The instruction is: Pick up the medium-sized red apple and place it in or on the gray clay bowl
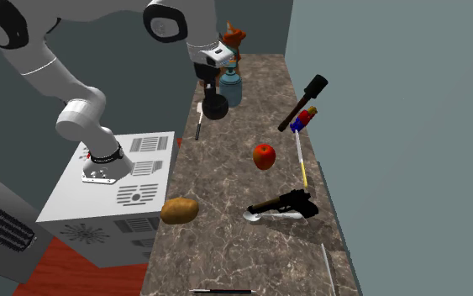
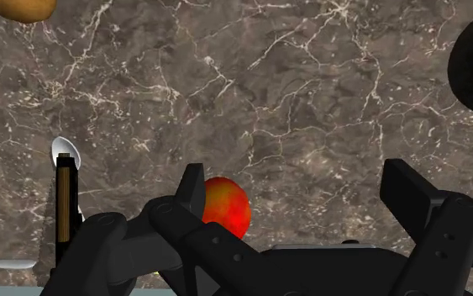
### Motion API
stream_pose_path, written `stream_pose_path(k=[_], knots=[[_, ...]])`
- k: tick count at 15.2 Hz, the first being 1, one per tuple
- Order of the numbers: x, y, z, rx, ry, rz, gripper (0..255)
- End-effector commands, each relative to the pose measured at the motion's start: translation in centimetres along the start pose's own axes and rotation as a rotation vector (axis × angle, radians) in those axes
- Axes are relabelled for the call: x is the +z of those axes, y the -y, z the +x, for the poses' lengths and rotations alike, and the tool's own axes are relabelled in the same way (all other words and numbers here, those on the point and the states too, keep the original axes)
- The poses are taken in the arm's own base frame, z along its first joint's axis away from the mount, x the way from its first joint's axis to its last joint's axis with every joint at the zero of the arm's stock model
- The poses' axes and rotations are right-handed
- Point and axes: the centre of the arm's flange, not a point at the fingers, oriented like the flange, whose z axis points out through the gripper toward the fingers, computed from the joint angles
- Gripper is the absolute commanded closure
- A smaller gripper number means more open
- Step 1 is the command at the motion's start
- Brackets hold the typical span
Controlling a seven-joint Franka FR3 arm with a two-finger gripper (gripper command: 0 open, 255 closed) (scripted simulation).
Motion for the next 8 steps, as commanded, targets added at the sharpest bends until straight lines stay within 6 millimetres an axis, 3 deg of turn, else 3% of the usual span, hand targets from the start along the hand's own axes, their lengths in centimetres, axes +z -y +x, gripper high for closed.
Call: stream_pose_path(k=[1,8], knots=[[1.5,-0.8,2.6,-0.006,0.014,0.004,0],[6.4,-3.9,10.7,-0.025,0.062,0.022,0]])
